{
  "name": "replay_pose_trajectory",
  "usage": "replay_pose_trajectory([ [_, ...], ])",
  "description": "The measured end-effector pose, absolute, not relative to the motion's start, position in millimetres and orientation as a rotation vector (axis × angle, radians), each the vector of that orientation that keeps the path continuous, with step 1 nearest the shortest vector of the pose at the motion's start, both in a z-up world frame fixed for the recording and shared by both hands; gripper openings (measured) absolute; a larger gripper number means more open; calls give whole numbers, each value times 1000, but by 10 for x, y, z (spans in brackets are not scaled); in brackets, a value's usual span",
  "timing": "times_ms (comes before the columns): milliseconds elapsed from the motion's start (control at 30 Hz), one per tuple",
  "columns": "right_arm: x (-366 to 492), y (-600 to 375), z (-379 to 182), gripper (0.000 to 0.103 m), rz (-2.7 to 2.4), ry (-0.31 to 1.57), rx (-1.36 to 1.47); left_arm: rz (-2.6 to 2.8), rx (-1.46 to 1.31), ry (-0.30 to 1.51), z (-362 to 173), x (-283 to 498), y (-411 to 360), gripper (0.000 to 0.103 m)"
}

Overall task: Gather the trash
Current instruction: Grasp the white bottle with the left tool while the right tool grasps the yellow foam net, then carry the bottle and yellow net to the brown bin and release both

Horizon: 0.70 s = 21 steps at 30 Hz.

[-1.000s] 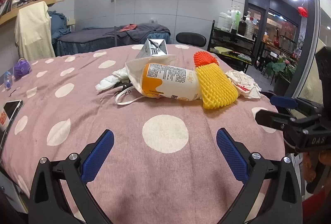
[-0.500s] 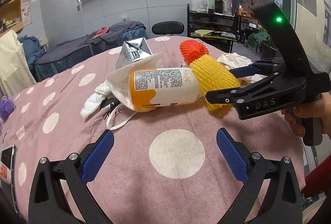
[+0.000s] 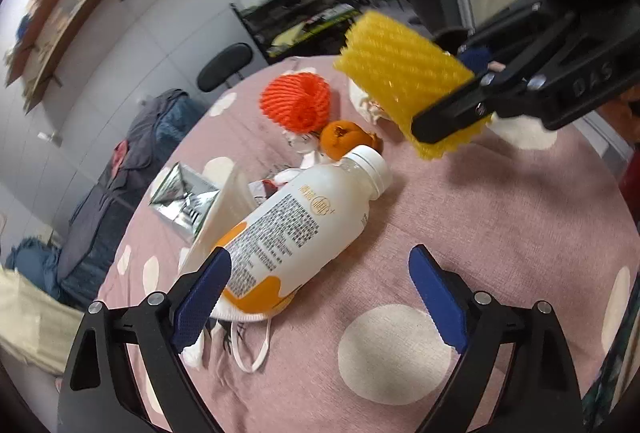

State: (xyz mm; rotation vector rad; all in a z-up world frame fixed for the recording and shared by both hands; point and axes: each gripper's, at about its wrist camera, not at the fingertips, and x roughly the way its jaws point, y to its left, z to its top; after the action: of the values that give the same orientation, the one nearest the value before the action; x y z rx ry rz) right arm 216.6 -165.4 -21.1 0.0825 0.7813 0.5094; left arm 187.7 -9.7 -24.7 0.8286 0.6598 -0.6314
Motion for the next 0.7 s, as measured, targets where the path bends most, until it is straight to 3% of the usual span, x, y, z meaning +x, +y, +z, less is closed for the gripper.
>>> replay_pose_trajectory([
  [300,1826,-1900,-222,38,488,778,136,-738,1185,794,-425,2341,-447,77],
  [600,1767,-2092,-346,38,460,794,197,-790,1319,898,-609,2500,-635,73],
  [700,1758,-2158,-338,38,452,783,215,-816,1270,896,-539,2511,-673,65],
])
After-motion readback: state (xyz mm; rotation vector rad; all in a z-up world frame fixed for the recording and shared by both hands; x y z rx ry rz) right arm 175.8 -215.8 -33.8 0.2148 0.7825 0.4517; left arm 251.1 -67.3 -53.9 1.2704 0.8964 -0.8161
